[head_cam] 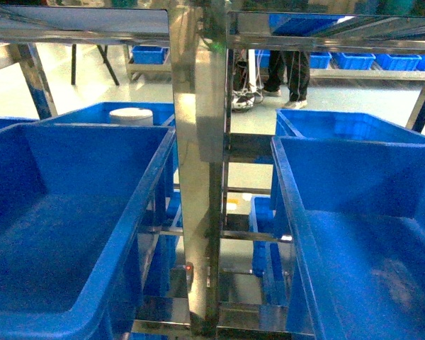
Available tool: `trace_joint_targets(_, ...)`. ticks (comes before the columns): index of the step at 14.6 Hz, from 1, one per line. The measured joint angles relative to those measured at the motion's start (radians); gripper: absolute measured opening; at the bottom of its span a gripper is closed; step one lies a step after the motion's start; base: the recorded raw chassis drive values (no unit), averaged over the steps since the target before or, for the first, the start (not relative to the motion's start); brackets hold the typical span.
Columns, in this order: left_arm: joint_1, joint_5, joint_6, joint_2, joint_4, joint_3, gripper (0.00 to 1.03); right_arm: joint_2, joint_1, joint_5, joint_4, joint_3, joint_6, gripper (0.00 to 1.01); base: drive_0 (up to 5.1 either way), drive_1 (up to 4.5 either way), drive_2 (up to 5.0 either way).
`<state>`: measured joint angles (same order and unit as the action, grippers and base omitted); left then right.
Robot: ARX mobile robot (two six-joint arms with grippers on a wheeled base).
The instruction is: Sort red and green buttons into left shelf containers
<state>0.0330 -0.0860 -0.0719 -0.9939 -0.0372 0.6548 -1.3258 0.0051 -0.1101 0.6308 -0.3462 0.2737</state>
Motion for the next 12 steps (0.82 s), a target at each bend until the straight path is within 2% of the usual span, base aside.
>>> trace_joint_targets(3, 0.000, 0.000, 0.000, 0.000, 0.000, 0.000, 0.24, -0.309, -0.020, 0.026, 0.000, -0.146, 0.018, 0.30, 0.0, 0.00, 0.0)
trace_joint_targets(4, 0.000, 0.000, 0.000, 0.000, 0.000, 0.000, 0.24, -0.429, -0.026, 0.032, -0.033, -0.234, 0.021, 0.30, 0.0, 0.00, 0.0)
trace_joint_targets(7, 0.000, 0.000, 0.000, 0.000, 0.000, 0.000, 0.24, -0.691, -0.023, 0.035, -0.243, -0.476, 0.034, 0.30, 0.0, 0.00, 0.0)
trace_joint_targets(9, 0.000, 0.000, 0.000, 0.000, 0.000, 0.000, 0.24, -0.752, -0.011, 0.037, -0.345, -0.555, 0.035, 0.30, 0.0, 0.00, 0.0)
trace_joint_targets(10, 0.000, 0.000, 0.000, 0.000, 0.000, 0.000, 0.24, -0.755, -0.002, 0.047, -0.359, -0.560, 0.035, 0.35, 0.0, 0.00, 0.0)
trace_joint_targets(12, 0.000, 0.000, 0.000, 0.000, 0.000, 0.000, 0.24, -0.755, 0.010, 0.059, -0.327, -0.552, 0.038, 0.57, 0.0, 0.00, 0.0)
